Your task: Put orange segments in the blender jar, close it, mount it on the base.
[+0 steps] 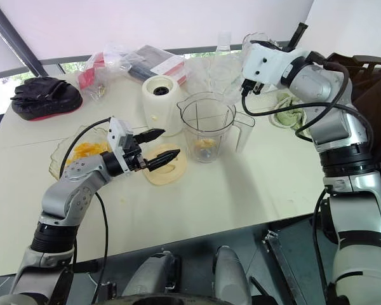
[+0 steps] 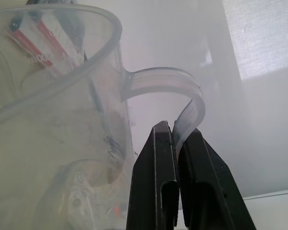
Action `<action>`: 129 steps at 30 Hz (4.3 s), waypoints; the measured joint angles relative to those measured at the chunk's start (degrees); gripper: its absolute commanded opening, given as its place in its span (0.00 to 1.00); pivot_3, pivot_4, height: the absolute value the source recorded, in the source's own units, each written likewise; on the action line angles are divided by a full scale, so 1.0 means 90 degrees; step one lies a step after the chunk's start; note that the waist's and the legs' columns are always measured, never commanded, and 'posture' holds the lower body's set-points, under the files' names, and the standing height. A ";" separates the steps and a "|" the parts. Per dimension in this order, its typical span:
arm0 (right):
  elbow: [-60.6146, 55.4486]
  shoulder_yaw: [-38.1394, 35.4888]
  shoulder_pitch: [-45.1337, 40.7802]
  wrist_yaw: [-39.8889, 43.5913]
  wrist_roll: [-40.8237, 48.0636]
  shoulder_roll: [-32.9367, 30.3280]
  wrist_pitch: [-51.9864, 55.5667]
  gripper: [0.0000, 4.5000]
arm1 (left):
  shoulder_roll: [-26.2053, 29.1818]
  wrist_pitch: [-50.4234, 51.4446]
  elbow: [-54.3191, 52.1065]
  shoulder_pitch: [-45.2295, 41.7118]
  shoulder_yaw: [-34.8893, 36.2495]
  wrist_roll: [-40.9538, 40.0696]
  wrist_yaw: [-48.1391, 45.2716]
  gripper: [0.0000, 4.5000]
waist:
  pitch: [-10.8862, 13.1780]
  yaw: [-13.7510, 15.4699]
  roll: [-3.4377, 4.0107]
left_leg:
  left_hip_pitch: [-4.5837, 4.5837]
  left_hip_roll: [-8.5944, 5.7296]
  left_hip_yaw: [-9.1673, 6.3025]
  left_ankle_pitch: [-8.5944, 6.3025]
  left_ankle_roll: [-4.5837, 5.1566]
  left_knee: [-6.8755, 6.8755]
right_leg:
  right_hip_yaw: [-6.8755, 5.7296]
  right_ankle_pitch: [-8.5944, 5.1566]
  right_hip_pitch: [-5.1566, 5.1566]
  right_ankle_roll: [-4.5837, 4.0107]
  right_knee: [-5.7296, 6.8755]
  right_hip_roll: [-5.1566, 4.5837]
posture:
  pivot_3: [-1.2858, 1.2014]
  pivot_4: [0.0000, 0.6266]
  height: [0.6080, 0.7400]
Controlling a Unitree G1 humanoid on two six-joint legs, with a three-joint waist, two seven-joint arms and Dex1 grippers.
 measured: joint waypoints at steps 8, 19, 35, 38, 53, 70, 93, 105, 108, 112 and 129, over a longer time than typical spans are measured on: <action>0.0001 0.0000 0.0000 0.0014 -0.0169 -0.0002 -0.0150 0.01 | 0.0000 0.0000 0.0005 -0.0012 -0.0028 0.0000 -0.0032 1.00 | 0.0000 0.0001 0.0000 | 0.0000 0.0000 0.0000 0.0000 0.0000 0.0000 | 0.0000 0.0000 0.0000 0.0000 0.0000 0.0000 | 0.52 0.24 1.00; -0.0015 -0.0193 0.0100 0.0132 0.0265 0.0085 0.0611 0.01 | 0.0001 0.0000 0.0018 -0.0031 -0.0035 0.0001 -0.0047 1.00 | 0.0000 0.0008 0.0000 | -0.0001 0.0000 0.0000 0.0000 0.0000 0.0000 | 0.0000 0.0000 0.0000 0.0000 0.0000 -0.0001 | 0.52 0.24 1.00; -0.0383 -0.2346 0.0488 -0.0889 0.2039 0.1054 0.3774 0.01 | 0.0027 0.0005 0.0157 -0.0069 -0.0054 0.0008 -0.0163 1.00 | 0.0000 0.0016 0.0000 | -0.0004 -0.0001 -0.0002 0.0000 0.0001 -0.0001 | 0.0001 0.0000 -0.0001 -0.0001 0.0000 -0.0004 | 0.52 0.24 1.00; -0.0420 -0.2751 0.0556 -0.1232 0.2357 0.1248 0.4322 0.01 | 0.0028 0.0007 0.0160 -0.0069 -0.0058 0.0012 -0.0170 1.00 | -0.0001 0.0008 0.0001 | -0.0004 -0.0001 -0.0002 0.0000 0.0001 -0.0002 | 0.0001 0.0000 -0.0005 -0.0001 0.0002 -0.0004 | 0.52 0.24 1.00; -0.0431 -0.4258 0.2302 -0.2413 0.3834 0.2957 0.2857 0.01 | 0.0123 0.0054 0.0202 -0.0079 -0.0130 0.0027 -0.0215 1.00 | -0.0001 -0.0009 0.0006 | 0.0000 -0.0001 0.0005 0.0000 0.0002 -0.0006 | 0.0005 0.0001 -0.0011 0.0001 0.0018 -0.0001 | 0.52 0.24 1.00; 0.2311 -0.3984 0.2606 -0.2747 0.3618 0.2339 0.1392 0.01 | 0.0330 0.0295 -0.0008 -0.0077 -0.0129 0.0007 -0.0237 1.00 | -0.0001 -0.0032 0.0006 | 0.0005 0.0000 0.0011 0.0000 0.0002 -0.0006 | 0.0009 0.0001 -0.0007 0.0000 0.0018 0.0000 | 0.52 0.24 1.00; 0.2908 -0.3654 0.2707 -0.2883 0.3554 0.2096 0.1011 0.78 | 0.0319 0.0372 -0.0053 -0.0077 -0.0130 0.0009 -0.0160 1.00 | -0.0001 -0.0029 0.0006 | 0.0010 0.0001 0.0011 0.0000 0.0002 -0.0006 | 0.0012 0.0001 -0.0001 0.0000 0.0016 0.0001 | 0.52 0.24 1.00; 0.1113 -0.3577 0.3813 -0.3070 0.3653 0.2216 0.1683 0.78 | 0.0260 0.0368 -0.0048 -0.0083 -0.0134 0.0027 -0.0151 1.00 | -0.0001 -0.0006 0.0006 | 0.0011 0.0001 0.0010 -0.0005 0.0011 -0.0005 | 0.0013 0.0001 0.0003 0.0000 0.0012 0.0001 | 0.52 0.24 1.00; 0.0288 -0.3573 0.4220 -0.3062 0.3753 0.2279 0.2093 0.78 | 0.0260 0.0364 -0.0040 -0.0100 -0.0144 0.0030 -0.0169 1.00 | -0.0002 0.0007 0.0007 | 0.0011 0.0001 0.0008 -0.0007 0.0014 -0.0005 | 0.0012 0.0001 0.0003 0.0000 0.0013 0.0001 | 0.52 0.24 1.00; -0.1232 -0.3556 0.4886 -0.2913 0.4058 0.2281 0.2924 0.78 | 0.0271 0.0347 0.0042 -0.0196 -0.0169 0.0036 -0.0192 1.00 | -0.0002 0.0009 0.0007 | 0.0011 0.0000 0.0006 -0.0018 0.0033 -0.0003 | 0.0012 0.0001 0.0004 0.0000 0.0014 0.0001 | 0.52 0.24 1.00; -0.4829 -0.3378 0.5514 0.0081 0.6522 -0.0259 0.6335 0.78 | 0.1313 -0.0504 0.1904 -0.1225 -0.0606 0.0709 -0.1916 1.00 | 0.0001 0.0014 0.0000 | 0.0018 0.0007 -0.0001 -0.0025 0.0046 0.0004 | -0.0006 -0.0001 0.0028 0.0002 -0.0003 0.0008 | 0.52 0.24 1.00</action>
